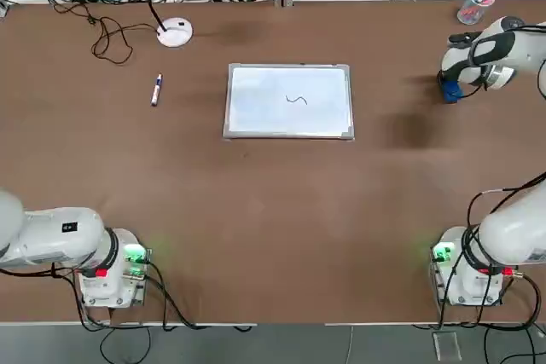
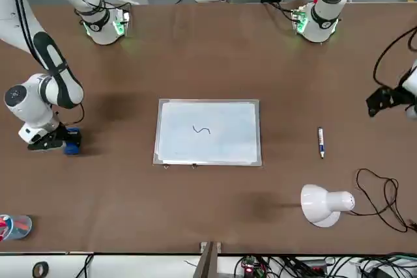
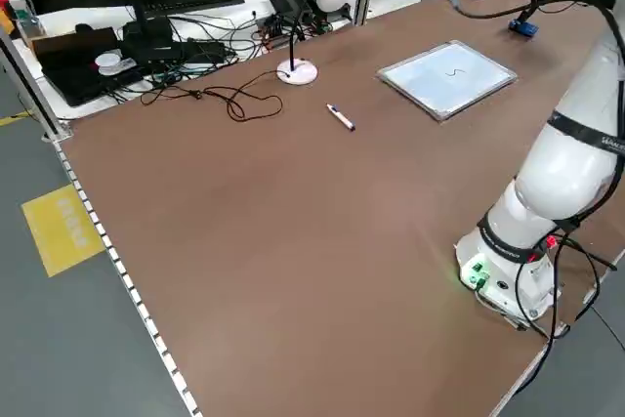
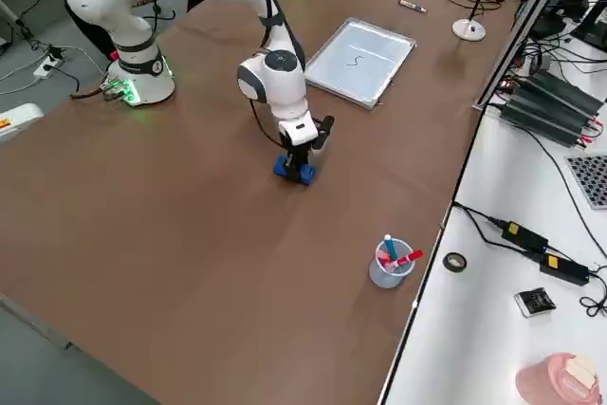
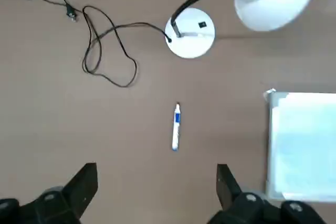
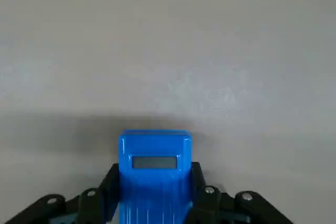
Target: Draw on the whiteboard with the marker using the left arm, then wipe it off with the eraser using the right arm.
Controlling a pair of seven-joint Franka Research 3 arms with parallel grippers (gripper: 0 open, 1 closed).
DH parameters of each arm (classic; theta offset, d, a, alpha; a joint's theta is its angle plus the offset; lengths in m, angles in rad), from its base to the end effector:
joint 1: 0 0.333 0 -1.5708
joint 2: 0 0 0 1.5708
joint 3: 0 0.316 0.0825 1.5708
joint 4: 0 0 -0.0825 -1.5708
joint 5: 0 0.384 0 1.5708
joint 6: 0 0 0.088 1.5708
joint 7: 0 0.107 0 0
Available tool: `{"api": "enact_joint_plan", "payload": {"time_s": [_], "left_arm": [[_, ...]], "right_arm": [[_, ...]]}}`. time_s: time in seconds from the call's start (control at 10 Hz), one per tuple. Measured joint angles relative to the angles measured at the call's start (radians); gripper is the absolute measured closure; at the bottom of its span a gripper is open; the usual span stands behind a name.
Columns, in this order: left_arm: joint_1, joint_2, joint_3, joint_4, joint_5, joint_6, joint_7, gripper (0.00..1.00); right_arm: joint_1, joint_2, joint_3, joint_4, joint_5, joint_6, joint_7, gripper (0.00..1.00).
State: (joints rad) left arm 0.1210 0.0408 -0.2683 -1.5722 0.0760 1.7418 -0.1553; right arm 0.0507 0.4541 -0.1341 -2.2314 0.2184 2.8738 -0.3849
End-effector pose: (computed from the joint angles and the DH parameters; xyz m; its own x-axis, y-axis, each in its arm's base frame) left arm 0.5782 -0.0756 0.6178 0.9904 -0.0022 0.1380 0.0039 -0.9990 -0.0443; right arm 0.5589 -0.0601 0.1861 0.9743 0.1167 0.1929 0.1118 -0.9931 0.0364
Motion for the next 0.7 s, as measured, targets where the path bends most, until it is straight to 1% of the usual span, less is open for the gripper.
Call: {"api": "enact_joint_plan", "payload": {"time_s": [0.2, 0.4, 0.5, 0.7], "left_arm": [[-0.020, -0.050, 0.046, -0.002, -0.029, -0.062, 0.020, 0.00], [-0.052, -0.083, 0.099, -0.004, -0.036, -0.125, 0.040, 0.00], [-0.060, -0.097, 0.113, -0.009, -0.037, -0.145, 0.044, 0.00], [-0.071, -0.124, 0.120, -0.039, -0.037, -0.161, 0.046, 0.00]], "right_arm": [[0.016, -0.006, 0.001, 0.016, 0.000, -0.060, 0.027, 0.44], [0.032, -0.016, 0.001, 0.030, 0.001, -0.089, 0.049, 0.44], [0.040, -0.025, 0.001, 0.033, 0.001, -0.097, 0.065, 0.44], [0.060, -0.037, 0.001, 0.034, 0.001, -0.106, 0.099, 0.44]]}}
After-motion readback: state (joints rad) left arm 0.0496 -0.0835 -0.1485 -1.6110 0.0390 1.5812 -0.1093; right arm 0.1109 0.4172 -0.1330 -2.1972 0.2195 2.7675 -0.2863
